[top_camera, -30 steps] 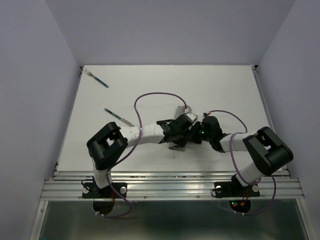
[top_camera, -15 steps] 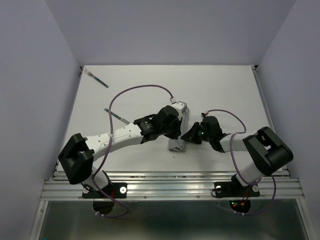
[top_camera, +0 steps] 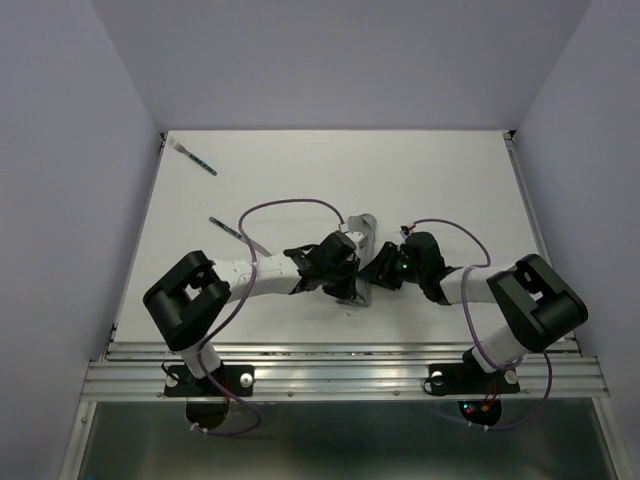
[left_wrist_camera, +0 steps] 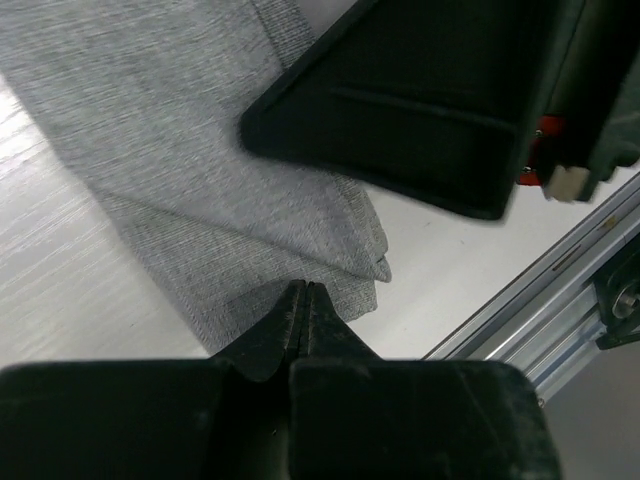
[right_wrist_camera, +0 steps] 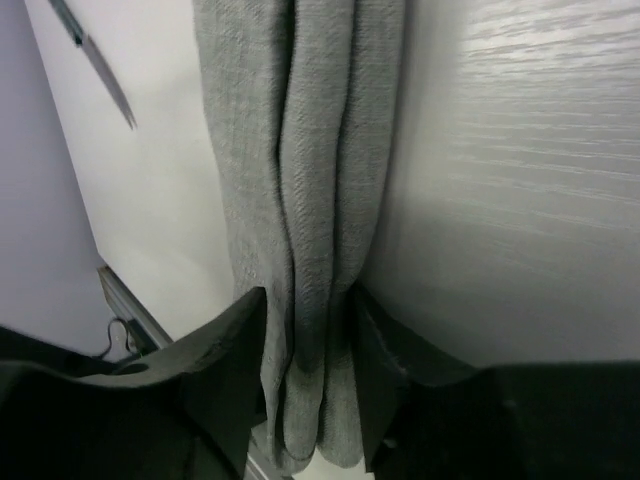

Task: Fold the napkin into a case and place the utensils inside
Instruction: Smooth out the smaller rectangle-folded napkin at the center of the board.

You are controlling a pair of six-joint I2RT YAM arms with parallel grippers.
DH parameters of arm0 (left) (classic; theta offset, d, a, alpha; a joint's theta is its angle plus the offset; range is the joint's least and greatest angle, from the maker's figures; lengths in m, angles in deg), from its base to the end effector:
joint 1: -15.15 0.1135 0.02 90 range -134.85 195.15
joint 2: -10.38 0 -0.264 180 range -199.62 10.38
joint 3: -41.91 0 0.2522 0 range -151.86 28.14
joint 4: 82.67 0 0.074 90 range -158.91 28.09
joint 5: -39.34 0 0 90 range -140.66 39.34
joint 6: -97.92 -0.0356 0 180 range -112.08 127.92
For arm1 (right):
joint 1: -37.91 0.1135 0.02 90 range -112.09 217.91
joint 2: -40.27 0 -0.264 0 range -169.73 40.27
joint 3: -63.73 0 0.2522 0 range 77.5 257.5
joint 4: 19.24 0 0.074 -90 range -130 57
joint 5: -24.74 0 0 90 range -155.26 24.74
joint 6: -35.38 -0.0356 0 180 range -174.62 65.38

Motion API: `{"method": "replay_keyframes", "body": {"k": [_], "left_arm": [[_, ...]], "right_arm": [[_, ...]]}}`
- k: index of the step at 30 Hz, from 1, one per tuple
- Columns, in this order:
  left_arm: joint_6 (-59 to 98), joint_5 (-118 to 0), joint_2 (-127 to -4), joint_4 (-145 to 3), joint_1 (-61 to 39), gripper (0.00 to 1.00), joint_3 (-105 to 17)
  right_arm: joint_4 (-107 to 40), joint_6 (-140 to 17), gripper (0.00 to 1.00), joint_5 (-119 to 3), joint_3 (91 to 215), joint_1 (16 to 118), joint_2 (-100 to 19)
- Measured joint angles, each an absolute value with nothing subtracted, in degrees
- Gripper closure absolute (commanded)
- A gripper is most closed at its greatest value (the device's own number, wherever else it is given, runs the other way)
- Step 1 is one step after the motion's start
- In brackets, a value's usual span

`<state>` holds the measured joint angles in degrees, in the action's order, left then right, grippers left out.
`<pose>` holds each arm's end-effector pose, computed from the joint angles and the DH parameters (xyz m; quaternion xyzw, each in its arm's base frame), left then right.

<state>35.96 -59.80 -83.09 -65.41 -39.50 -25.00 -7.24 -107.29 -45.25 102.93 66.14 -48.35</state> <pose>0.1923 -0.2808 0.1887 0.2414 0.8852 -0.3133 0.2451 0.2260 0.1352 0.1206 0.1117 0.8792 0.4015 0.2309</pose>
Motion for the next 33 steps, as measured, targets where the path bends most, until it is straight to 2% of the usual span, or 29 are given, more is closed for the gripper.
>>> {"method": "replay_keyframes", "body": {"k": [5, 18, 22, 30, 33], "left_arm": [[36.79, -61.4, -85.04, -67.79, -39.57, 1.0, -25.0], [38.75, -63.13, -87.64, -73.32, -39.59, 1.0, -24.98], [39.3, -63.13, -88.25, -73.97, -39.59, 1.0, -24.98], [39.96, -62.65, -88.23, -74.34, -39.59, 1.0, -24.98], [40.09, -62.47, -87.84, -74.26, -39.59, 1.0, -24.85]], "right_arm": [[-7.46, -107.88, 0.43, -45.1, 102.29, 66.14, -46.05], [-8.62, -108.86, 0.48, -43.85, 95.78, 66.14, -38.73], [-6.61, -109.45, 0.57, -42.04, 95.43, 66.14, -40.28], [-4.23, -110.32, 0.97, -40.36, 95.34, 66.51, -44.19], [-4.05, -110.35, 0.99, -40.4, 95.32, 66.51, -44.41]]}}
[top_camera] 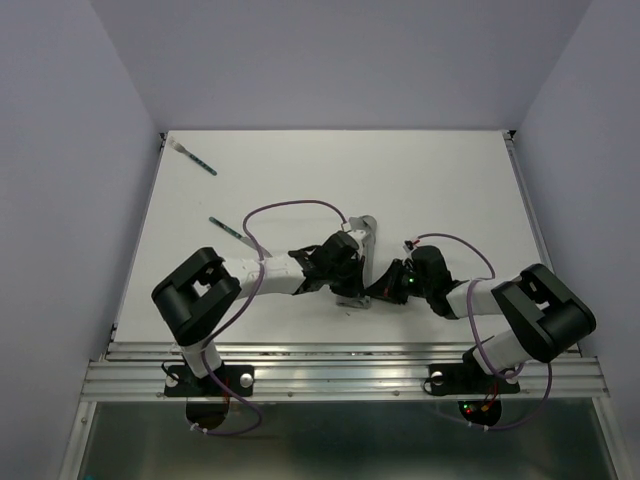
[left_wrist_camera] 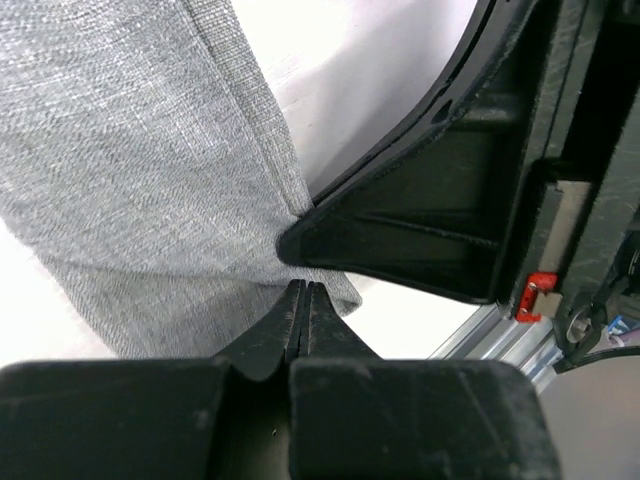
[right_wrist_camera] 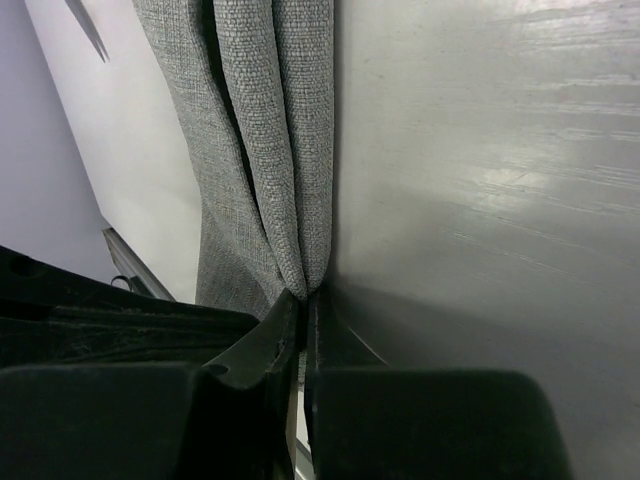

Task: Fold the napkin into a case and place the utensils inside
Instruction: Smooth out the smaller rectangle-folded napkin at the center of the board.

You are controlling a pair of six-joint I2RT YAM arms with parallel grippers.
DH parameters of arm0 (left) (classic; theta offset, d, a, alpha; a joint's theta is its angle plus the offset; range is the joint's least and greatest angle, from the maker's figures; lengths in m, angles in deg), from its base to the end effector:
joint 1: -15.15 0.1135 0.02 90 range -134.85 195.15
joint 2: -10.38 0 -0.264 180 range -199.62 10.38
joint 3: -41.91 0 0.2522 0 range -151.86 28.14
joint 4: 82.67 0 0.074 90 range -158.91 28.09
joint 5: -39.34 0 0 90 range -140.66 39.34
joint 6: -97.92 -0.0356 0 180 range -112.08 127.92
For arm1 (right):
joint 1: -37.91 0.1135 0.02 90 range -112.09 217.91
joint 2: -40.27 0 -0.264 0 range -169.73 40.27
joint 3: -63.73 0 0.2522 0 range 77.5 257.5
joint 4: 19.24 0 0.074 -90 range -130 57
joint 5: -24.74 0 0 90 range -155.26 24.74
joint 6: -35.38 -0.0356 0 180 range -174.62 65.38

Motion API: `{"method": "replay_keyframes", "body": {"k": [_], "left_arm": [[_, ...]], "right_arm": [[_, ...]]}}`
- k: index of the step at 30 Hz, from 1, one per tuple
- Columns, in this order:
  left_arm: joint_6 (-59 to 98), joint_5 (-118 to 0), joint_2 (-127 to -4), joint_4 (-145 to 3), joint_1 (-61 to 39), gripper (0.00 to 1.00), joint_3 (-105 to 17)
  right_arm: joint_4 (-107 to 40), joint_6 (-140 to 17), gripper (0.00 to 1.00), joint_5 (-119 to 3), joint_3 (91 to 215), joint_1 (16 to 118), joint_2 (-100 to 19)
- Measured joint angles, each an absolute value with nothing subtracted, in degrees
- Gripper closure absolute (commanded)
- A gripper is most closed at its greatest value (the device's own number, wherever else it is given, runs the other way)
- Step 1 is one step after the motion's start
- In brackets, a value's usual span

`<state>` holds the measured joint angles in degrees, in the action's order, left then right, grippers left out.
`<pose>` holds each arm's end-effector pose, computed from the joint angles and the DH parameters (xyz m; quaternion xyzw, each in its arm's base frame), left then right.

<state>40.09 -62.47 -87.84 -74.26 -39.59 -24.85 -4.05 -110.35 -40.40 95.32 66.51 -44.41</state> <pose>0.1998 -0.2952 0.1734 0.2191 0.8751 -0.3575 0.2418 0.1955 0.1237 0.1094 0.1139 0.8750 0.4312 0.1881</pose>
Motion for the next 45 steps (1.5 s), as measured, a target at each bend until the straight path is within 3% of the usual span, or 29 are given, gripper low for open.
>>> {"method": "replay_keyframes", "body": {"k": [15, 26, 45], "left_arm": [[39.23, -60.22, -74.33, -67.33, -34.39, 1.0, -24.21], [36.85, -62.76, -93.0, -65.16, -31.72, 1.0, -36.41], [36.55, -67.21, -102.98, -64.31, -31.7, 1.0, -46.84]], "right_arm": [[-5.41, -108.2, 0.99, -41.19, 94.49, 66.51, -42.47], [-11.57, -106.02, 0.99, -42.08, 93.62, 66.51, -37.29], [-13.34, -104.93, 0.99, -42.34, 93.81, 66.51, -36.57]]}}
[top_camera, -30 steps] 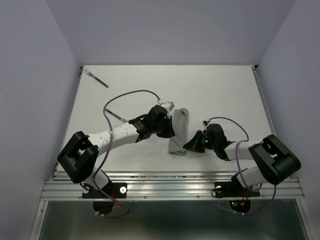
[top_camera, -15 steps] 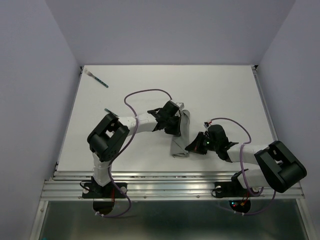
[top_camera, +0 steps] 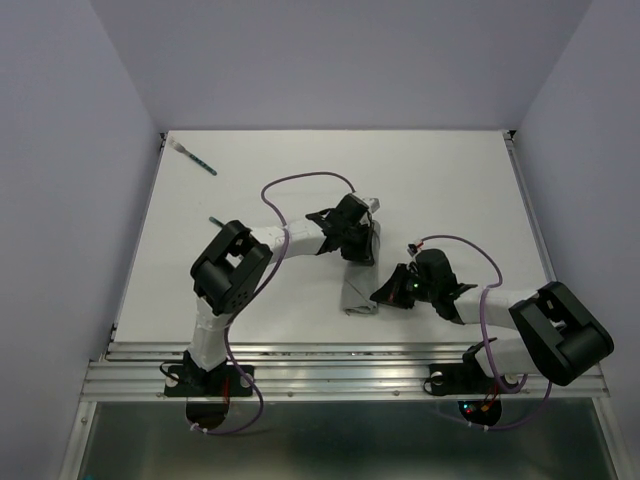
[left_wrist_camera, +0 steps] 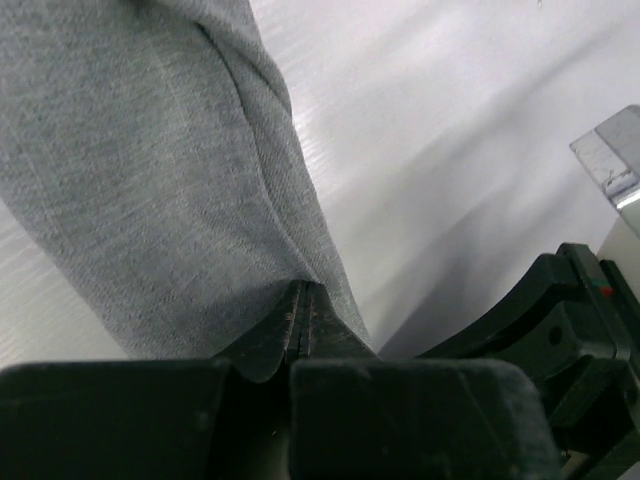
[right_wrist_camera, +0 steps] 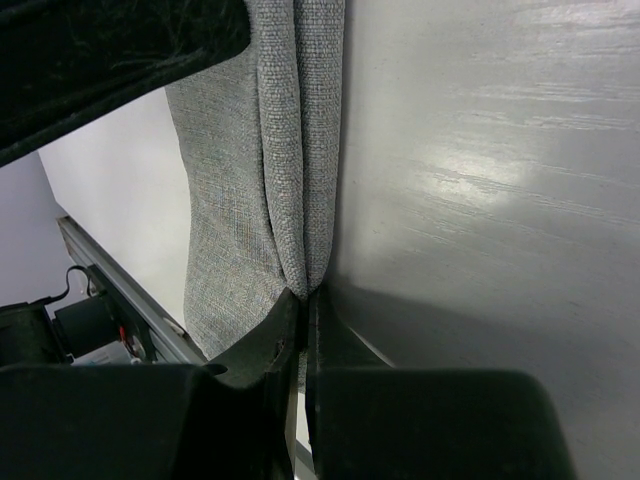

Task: Fold the napkin into a case and place the utensils inside
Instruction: Smooth out the smaller rectangle-folded napkin at the center of the board.

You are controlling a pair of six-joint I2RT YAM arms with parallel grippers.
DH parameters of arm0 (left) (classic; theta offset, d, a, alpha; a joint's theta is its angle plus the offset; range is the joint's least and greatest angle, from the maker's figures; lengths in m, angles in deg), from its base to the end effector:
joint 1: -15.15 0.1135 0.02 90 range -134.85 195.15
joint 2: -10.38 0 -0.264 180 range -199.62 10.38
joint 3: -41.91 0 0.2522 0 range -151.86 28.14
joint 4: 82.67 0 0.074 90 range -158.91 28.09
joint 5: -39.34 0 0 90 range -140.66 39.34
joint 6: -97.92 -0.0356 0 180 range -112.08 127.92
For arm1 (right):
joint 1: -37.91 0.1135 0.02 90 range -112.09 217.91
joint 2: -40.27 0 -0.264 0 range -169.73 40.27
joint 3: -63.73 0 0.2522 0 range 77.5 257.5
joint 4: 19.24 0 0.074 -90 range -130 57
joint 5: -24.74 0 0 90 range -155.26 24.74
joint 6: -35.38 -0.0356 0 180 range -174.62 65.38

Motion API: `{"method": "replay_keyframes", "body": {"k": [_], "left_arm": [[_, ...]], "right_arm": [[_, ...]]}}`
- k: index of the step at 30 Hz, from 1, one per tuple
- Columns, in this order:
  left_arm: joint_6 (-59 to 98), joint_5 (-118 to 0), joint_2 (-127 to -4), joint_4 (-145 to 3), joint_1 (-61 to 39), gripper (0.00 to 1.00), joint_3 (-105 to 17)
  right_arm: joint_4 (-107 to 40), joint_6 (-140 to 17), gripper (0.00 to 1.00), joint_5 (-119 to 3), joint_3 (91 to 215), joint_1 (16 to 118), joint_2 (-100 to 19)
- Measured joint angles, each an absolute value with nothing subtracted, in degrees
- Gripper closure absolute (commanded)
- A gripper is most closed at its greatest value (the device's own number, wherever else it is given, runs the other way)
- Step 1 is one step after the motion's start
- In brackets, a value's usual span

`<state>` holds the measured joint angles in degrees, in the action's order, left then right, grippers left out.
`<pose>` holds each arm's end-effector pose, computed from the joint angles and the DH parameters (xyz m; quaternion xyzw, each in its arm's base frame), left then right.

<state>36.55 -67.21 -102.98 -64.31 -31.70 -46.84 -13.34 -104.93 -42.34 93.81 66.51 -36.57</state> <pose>0.2888 -0.3229 0.1771 0.2004 0.8869 -0.3460 0.2315 0.1808 0.1143 0.1170 0.0867 0.8909 0.3985 0.1998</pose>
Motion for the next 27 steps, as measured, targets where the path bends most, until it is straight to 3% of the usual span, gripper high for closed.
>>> {"method": "replay_keyframes", "body": {"k": [12, 27], "left_arm": [[38.6, -69.86, -109.34, -67.13, -31.04, 1.0, -51.75], [38.21, -68.92, -104.91, -68.31, -29.36, 1.0, -51.16]], "right_arm": [[-14.63, -104.1, 0.99, -42.8, 94.58, 66.51, -36.48], [-15.96, -103.83, 0.99, -43.02, 94.58, 66.51, -35.69]]}}
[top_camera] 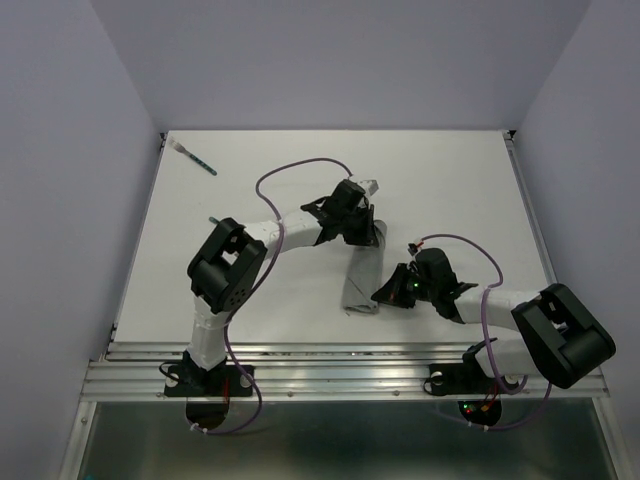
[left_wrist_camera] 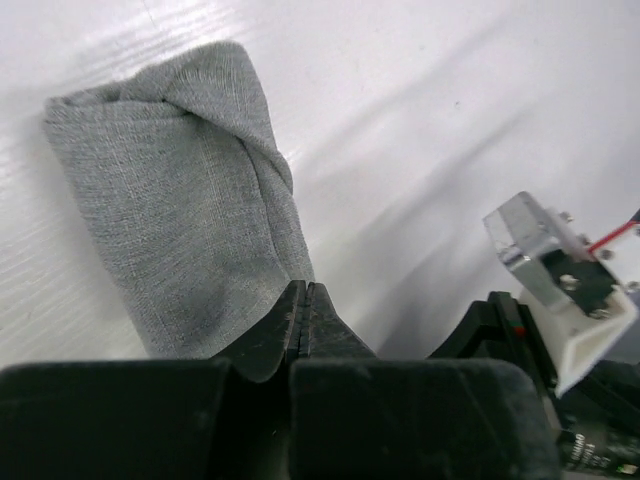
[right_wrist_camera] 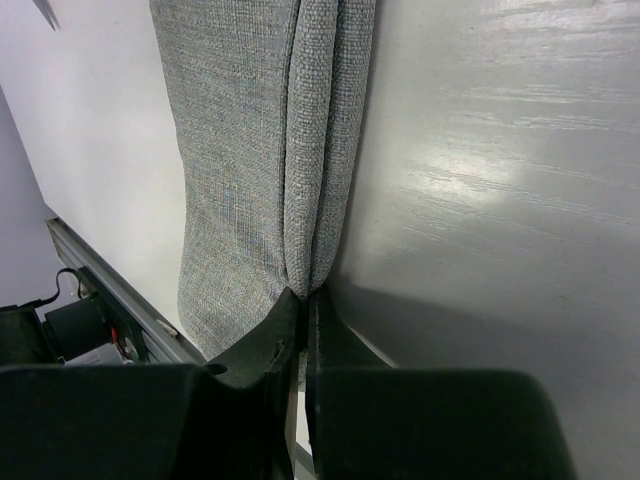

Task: Fold the napkin into a case and place the utensils inside
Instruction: Smooth out the smaller rectangle-folded napkin at the center of the board.

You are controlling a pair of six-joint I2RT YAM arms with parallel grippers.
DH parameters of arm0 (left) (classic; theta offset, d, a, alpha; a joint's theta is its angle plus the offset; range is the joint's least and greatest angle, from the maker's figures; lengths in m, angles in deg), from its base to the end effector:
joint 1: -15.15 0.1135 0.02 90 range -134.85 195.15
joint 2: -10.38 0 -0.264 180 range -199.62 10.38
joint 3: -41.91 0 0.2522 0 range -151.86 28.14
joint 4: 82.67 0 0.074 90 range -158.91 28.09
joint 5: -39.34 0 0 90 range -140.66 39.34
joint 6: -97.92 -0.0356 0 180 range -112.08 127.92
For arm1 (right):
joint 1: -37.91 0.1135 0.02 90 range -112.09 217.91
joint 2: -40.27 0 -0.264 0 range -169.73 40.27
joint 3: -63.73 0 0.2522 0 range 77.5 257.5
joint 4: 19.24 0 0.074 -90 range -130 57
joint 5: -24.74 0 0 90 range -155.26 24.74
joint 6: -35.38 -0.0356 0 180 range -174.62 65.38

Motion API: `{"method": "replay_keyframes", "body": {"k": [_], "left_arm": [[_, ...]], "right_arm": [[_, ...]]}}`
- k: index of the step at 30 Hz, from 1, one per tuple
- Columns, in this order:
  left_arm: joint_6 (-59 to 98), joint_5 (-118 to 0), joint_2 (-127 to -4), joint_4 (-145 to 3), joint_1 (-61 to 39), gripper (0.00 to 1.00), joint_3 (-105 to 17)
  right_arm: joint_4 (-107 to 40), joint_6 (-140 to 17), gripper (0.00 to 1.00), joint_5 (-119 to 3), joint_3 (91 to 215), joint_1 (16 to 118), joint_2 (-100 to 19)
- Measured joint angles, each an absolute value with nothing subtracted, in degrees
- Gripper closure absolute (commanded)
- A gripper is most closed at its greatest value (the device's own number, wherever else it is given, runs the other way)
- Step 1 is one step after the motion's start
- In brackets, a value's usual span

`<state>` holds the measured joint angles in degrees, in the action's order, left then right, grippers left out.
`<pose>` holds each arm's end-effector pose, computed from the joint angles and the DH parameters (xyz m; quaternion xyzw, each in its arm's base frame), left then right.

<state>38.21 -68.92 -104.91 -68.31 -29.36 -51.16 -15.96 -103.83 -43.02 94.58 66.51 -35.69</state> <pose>0.3151 -0.3254 0.1926 0.1799 0.8664 -0.3821 0.2665 0.1811 0.1141 0.1196 0.0828 0.8954 0.3885 0.2010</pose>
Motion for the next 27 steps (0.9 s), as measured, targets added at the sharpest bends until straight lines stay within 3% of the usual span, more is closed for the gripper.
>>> {"method": "replay_keyframes", "body": {"k": [10, 27], "left_arm": [[37.53, -66.95, -103.29, -67.72, -27.85, 1.0, -51.14], [38.53, -69.86, -110.81, -67.46, -27.92, 1.0, -54.38]], "right_arm": [[-16.23, -103.83, 0.99, -43.04, 94.6, 66.51, -35.54], [-16.34, -103.46, 0.99, -43.02, 94.64, 66.51, -35.52]]}}
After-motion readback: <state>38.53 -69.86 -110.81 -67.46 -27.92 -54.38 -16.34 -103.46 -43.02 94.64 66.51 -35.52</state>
